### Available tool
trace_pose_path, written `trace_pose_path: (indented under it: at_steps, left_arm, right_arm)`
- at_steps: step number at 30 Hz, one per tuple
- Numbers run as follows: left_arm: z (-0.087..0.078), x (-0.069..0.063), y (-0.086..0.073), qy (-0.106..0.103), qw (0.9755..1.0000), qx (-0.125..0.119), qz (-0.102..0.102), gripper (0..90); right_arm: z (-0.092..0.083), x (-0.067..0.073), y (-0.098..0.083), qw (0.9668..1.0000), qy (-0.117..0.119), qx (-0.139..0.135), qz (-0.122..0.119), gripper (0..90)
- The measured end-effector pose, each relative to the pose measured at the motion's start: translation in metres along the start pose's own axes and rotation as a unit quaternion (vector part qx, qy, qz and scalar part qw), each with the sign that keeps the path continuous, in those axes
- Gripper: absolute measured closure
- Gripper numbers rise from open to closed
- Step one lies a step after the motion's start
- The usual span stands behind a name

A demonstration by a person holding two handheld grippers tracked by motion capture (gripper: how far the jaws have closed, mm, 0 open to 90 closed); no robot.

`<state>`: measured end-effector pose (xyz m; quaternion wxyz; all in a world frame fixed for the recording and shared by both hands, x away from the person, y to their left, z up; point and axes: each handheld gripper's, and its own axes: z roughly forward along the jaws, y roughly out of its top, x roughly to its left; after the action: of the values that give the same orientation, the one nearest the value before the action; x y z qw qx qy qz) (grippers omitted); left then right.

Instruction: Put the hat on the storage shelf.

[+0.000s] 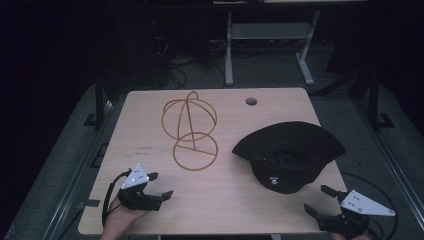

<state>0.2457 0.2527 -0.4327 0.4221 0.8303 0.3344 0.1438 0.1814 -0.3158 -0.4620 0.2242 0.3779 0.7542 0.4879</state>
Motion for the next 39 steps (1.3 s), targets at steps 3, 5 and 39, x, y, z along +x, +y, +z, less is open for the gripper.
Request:
trace_pose_path:
  at_steps: [3,5,39]
  left_arm:
    - [0.0,0.0,0.0,-0.001,1.0,0.0,0.0,16.9]
    - [-0.001,0.001,0.0,0.0,1.0,-0.001,0.001,17.1]
    - [0.043,-0.056,0.049,-0.107,0.9923,-0.012,0.063,20.1]
  right_arm:
    - [0.002,-0.002,0.0,1.0,0.005,0.001,0.004,14.1]
    - [0.003,-0.002,0.0,0.9999,0.008,0.003,0.006,14.1]
    - [-0.002,-0.004,-0.002,0.9999,-0.004,-0.002,0.013,13.9]
